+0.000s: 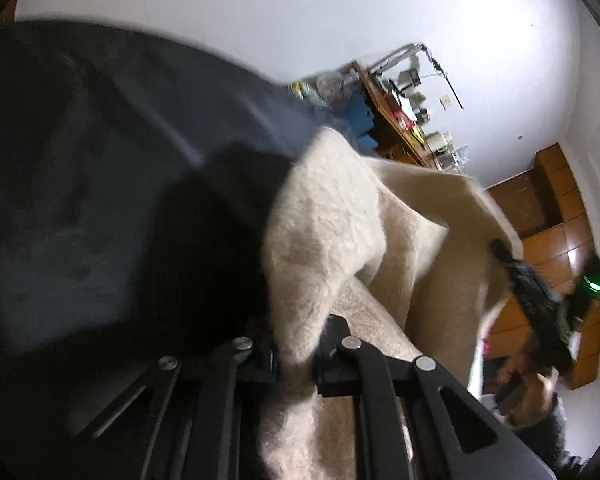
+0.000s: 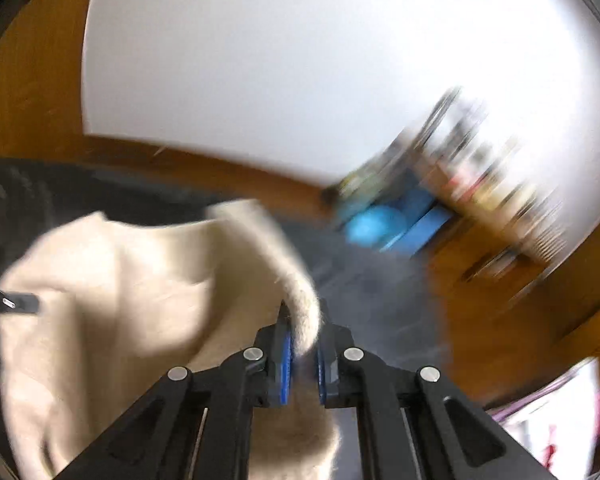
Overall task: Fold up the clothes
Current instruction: 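Lift the sweater by both shoulders with both grippers, shaking it out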
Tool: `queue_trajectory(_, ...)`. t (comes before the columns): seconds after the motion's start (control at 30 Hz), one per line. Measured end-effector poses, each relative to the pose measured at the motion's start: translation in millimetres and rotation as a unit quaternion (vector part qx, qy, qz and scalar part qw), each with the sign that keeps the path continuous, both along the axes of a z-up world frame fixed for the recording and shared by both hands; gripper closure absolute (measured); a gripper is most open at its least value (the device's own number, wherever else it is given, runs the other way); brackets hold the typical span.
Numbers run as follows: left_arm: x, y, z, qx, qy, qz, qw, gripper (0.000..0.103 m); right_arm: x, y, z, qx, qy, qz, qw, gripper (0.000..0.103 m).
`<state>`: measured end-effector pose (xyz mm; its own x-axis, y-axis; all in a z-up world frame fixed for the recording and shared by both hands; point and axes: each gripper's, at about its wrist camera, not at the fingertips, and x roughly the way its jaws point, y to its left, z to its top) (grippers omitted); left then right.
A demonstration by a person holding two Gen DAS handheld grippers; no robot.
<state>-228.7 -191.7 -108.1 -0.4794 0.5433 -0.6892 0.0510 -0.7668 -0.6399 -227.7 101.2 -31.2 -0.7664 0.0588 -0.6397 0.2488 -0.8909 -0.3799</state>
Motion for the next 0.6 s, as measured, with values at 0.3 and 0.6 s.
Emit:
queue_trajectory(0.3, 81.9, 0.0, 109.7, -0.03, 0.112, 0.065, 0.9912, 0.091, 107.5, 36.7, 93.3, -0.005, 0.182, -0.022, 0.983, 0.093)
queue_trajectory(0.6, 205.7, 35.8, 230.1, -0.062, 0.245, 0.117, 0.9605, 0.091, 228.7, 69.4, 205.4, -0.043, 0.335, 0.011, 0.941, 0.093)
